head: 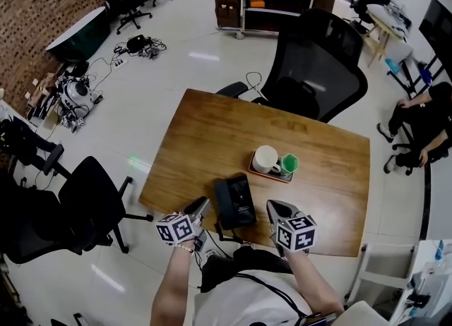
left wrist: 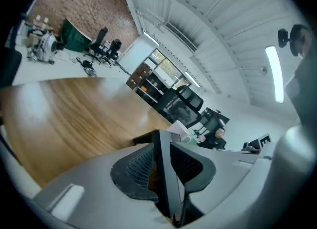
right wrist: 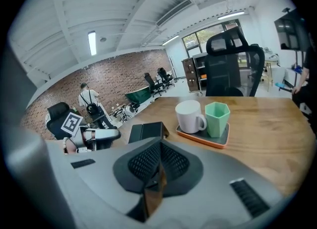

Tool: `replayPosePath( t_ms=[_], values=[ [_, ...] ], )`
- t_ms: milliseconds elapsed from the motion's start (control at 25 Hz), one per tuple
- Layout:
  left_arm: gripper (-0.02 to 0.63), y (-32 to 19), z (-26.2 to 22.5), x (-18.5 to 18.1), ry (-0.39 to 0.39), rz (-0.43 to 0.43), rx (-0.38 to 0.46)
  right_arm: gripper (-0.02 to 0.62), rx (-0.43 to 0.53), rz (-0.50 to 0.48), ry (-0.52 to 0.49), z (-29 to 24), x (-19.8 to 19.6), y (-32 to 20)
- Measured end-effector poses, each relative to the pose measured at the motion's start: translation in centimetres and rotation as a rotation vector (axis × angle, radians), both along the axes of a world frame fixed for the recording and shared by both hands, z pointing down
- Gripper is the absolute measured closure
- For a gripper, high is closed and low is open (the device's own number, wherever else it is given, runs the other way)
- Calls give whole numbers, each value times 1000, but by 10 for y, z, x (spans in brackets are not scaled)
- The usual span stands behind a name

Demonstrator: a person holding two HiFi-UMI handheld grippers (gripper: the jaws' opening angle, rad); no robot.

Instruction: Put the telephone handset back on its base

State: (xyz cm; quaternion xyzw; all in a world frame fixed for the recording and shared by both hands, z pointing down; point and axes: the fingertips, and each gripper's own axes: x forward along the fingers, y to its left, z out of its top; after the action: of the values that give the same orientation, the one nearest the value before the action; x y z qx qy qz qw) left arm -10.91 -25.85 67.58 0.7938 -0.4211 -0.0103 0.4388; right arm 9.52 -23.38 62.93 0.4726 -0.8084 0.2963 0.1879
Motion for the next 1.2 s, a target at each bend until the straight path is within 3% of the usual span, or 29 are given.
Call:
replayPosePath(
  t_ms=[80, 240, 440, 560, 840, 1040, 1200],
  values=[
    [595, 9, -7, -16, -71, -89, -23, 594, 0, -3, -4, -3, 1, -1],
    [595, 33, -27, -27, -134, -173, -37, 594, -2, -22, -23, -5, -1, -5],
    [595, 60, -40, -38, -270, -261, -49, 594, -5, -62, -28, -6, -8, -7],
    [595, 67, -47, -42, -284, -298, -49, 594, 9, -65, -33, -12, -12, -10],
    [595, 81, -64, -43, -253, -266, -19, 594, 41, -47, -28, -35, -30, 4],
    [595, 99, -71, -49, -301, -221, -11, 594, 56, -45, -14, -46, -51, 31],
    [595, 115, -78, -46, -298, -194, 16, 594, 68, -29, -2, -48, -58, 58]
  ],
)
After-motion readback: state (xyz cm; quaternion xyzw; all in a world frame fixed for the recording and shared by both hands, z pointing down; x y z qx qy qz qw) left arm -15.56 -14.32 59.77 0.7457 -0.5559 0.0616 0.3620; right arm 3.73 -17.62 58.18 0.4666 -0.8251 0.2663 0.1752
